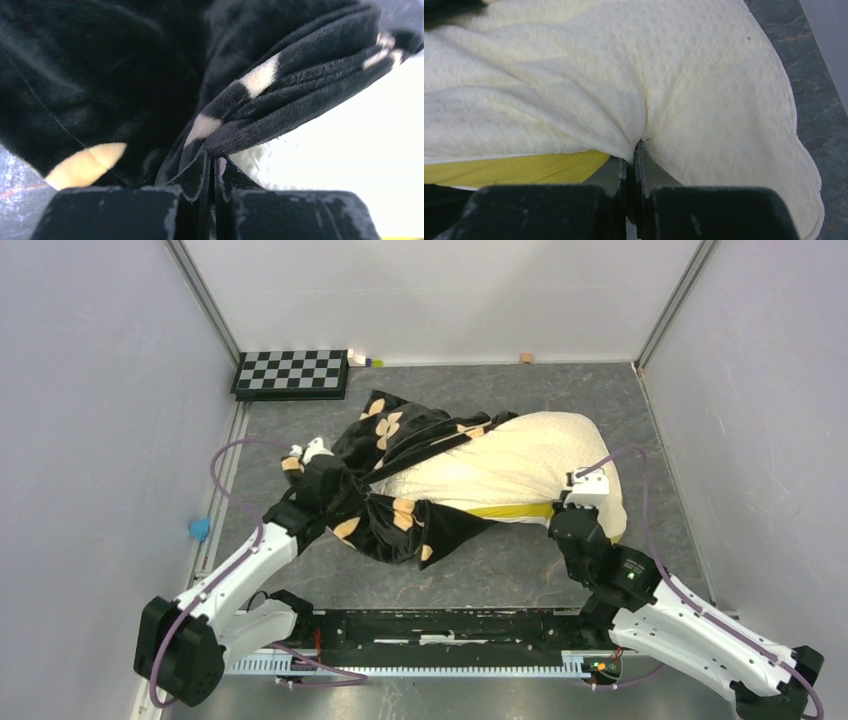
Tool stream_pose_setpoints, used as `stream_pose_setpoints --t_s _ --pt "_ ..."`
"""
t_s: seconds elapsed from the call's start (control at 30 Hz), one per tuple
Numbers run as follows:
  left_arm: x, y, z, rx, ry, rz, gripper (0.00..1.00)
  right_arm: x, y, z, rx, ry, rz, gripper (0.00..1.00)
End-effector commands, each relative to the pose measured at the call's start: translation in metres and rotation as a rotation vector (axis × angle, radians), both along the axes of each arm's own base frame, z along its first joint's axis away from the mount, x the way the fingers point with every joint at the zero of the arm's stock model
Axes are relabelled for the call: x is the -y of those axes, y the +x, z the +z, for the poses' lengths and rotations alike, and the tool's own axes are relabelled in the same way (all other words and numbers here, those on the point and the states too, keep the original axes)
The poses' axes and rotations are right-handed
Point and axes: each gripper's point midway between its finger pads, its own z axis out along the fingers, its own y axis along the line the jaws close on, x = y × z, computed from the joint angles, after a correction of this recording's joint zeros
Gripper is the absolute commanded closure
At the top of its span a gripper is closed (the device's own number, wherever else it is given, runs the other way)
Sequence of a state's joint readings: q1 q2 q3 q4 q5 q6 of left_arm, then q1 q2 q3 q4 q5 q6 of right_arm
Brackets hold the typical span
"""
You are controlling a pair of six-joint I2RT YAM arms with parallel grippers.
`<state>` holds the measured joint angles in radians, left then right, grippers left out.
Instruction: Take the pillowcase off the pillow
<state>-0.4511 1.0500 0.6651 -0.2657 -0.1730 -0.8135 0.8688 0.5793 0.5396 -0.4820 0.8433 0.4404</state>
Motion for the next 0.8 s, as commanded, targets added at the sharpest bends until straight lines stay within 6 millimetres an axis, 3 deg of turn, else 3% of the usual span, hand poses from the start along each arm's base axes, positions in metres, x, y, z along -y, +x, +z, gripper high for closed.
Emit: stream_pose_setpoints --t_s 0.0,0.2,0.4,0.57,0.63,0.77 --pt "-0.088 -0.009 -0.016 0.009 0.044 0.403 0.98 0.101 -0.023 0.054 0.226 -0.013 -0.502 1.00" --pt "-0.113 -0.016 -0.006 0.011 0.028 0.519 0.98 0.132 -0.044 0.062 0.302 0.067 -0.608 1.00" --pt "-0.123 -0.014 0.001 0.026 -0.002 0.574 0.98 0.142 -0.052 0.075 0.345 0.139 -0.626 1.00" --pt "-0.130 -0.010 0.019 0.065 0.008 0.599 0.97 0.146 -0.055 0.084 0.361 0.162 -0.619 1.00" --pt "-0.120 -0.001 0.030 0.090 0.008 0.523 0.96 0.125 -0.042 0.087 0.340 0.148 -0.509 1.00" --pt "-0.073 0.019 0.040 0.118 -0.040 0.238 0.89 0.065 -0.014 0.071 0.290 0.157 -0.228 1.00"
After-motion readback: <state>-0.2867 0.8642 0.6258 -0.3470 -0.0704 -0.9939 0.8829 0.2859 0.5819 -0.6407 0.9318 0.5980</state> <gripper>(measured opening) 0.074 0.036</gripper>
